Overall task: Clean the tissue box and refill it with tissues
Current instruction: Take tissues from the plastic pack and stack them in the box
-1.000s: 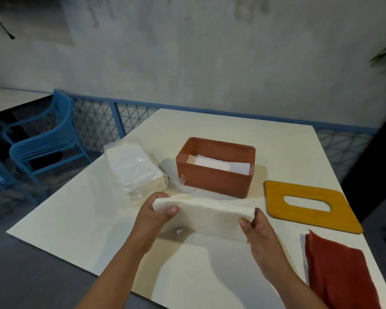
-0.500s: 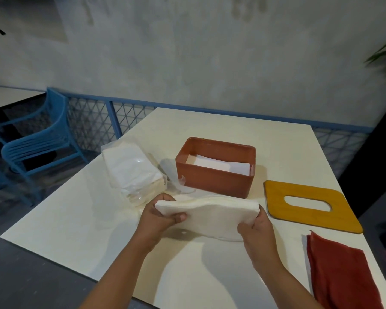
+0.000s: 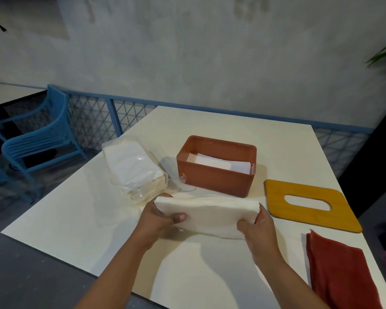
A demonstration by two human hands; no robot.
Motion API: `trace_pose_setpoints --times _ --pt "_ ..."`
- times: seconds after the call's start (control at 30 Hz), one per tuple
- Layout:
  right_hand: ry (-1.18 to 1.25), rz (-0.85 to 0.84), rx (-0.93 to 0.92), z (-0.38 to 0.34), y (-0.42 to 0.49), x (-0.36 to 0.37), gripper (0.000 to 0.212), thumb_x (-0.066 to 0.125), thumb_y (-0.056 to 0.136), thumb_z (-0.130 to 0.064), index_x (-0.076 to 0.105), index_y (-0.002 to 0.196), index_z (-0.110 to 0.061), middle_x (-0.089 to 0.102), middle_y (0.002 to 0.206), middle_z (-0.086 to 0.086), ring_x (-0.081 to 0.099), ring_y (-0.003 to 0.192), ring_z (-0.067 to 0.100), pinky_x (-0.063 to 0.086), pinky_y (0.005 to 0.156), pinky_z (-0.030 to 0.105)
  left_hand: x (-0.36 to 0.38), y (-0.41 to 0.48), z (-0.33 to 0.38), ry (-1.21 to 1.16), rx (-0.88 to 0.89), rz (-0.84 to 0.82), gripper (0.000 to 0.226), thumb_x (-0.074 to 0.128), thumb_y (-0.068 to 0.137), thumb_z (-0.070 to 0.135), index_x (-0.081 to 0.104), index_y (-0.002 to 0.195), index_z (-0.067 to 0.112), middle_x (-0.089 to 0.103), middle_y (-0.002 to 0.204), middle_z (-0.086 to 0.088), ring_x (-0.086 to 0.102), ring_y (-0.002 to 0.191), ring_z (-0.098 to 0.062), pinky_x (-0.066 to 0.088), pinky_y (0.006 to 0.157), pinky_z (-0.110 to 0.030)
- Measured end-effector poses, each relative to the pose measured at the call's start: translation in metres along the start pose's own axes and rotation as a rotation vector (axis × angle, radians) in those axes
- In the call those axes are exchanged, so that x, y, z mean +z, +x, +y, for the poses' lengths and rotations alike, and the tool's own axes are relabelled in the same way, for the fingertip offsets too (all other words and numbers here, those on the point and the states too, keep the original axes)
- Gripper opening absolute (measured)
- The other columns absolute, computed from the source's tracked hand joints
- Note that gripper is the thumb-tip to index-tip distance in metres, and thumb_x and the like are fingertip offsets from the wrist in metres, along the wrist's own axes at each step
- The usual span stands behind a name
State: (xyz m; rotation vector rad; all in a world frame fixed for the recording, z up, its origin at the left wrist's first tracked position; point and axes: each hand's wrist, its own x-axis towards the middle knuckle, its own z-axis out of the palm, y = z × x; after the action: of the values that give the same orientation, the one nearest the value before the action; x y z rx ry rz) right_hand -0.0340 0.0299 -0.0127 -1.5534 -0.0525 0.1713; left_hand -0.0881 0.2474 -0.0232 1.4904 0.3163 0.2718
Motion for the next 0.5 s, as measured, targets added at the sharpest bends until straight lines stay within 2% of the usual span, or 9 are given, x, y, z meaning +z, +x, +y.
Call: trace_pose_setpoints --times 0.07,0.2,0.37,0.5 --pt "0.0 -0.011 -0.01 -0.002 0.0 -0.001 0.053 0.056 0.071 0.02 0.055 0.092 -0.029 0.064 0.092 -0.003 0.06 0.089 0.014 0.05 0.063 0.022 -0.001 0.0 0.003 0.023 0.01 0.004 0.051 0.086 0.035 0.015 0.057 0.077 0.012 0.068 0.067 0.01 0.063 0.069 -0.003 0.052 0.059 -0.017" --pt "-0.023 -0.017 0.0 0.001 -0.001 -0.002 0.053 0.054 0.07 0.021 0.056 0.089 -0.029 0.065 0.092 -0.004 0.061 0.09 0.014 0.052 0.067 0.025 0.0 -0.002 0.003 0.032 -0.004 -0.001 0.043 0.082 0.048 -0.004 0.057 0.08 0.01 0.066 0.072 0.006 0.059 0.077 -0.011 0.05 0.054 -0.015" --pt "0.003 -0.005 0.002 -0.006 -0.001 0.0 0.05 0.052 0.072 0.021 0.056 0.086 -0.027 0.064 0.087 -0.003 0.059 0.085 0.012 0.048 0.062 0.022 0.001 -0.002 0.004 0.046 -0.006 0.003 0.04 0.078 0.046 0.004 0.056 0.078 0.011 0.067 0.064 0.014 0.062 0.066 0.003 0.05 0.058 -0.014" --pt "-0.021 -0.02 -0.028 -0.01 0.001 -0.002 0.049 0.051 0.072 0.021 0.055 0.085 -0.026 0.062 0.086 -0.002 0.058 0.084 0.013 0.046 0.06 0.021 -0.002 0.001 0.007 0.035 0.017 -0.025 0.039 0.078 0.048 0.001 0.056 0.077 0.011 0.065 0.066 0.013 0.061 0.068 -0.001 0.05 0.059 -0.015"
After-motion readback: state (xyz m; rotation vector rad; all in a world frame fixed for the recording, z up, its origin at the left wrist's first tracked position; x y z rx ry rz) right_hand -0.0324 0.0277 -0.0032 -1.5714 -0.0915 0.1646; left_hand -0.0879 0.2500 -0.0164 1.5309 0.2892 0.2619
